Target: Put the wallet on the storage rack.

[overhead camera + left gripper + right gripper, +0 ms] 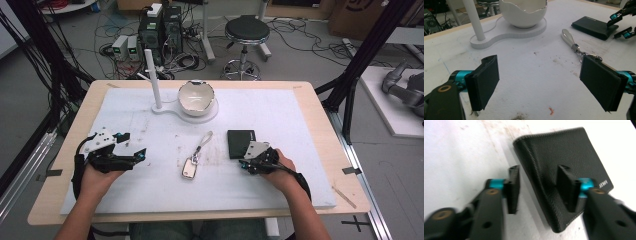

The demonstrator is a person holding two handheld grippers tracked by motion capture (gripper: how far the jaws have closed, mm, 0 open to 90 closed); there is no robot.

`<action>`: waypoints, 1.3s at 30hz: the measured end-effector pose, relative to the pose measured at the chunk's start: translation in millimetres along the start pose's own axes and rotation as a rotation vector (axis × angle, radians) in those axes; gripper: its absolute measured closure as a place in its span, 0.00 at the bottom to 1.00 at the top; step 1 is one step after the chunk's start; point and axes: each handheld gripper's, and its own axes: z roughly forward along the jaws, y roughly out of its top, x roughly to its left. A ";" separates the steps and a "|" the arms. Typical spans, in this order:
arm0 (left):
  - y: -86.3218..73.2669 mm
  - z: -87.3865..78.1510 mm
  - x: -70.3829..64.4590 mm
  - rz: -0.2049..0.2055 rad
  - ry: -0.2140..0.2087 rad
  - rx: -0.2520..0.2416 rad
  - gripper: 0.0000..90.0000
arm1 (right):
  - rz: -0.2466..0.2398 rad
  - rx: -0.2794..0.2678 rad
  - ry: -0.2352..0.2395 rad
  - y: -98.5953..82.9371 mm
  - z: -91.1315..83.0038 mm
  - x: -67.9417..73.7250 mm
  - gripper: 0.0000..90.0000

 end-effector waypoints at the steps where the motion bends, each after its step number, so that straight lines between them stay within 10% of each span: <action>1: 0.0 0.1 0.0 -0.002 0.000 -0.001 0.18 | 0.012 -0.001 0.000 -0.4 1.0 -2.0 0.49; 6: -0.2 1.1 -1.0 -0.002 -0.002 0.001 0.18 | -0.013 0.006 -0.006 2.4 4.7 -5.2 0.50; 16: 0.1 2.3 -3.6 0.001 -0.007 0.005 0.18 | -0.092 0.006 -0.051 9.5 5.2 4.2 0.93; 29: -0.2 -1.7 1.6 -0.014 0.006 -0.008 0.18 | 0.033 -0.122 -0.081 16.3 -27.2 -8.4 0.95; 39: 1.3 -2.0 1.8 -0.014 0.001 -0.013 0.18 | 0.035 -0.192 -0.100 56.4 -58.7 -34.0 0.95</action>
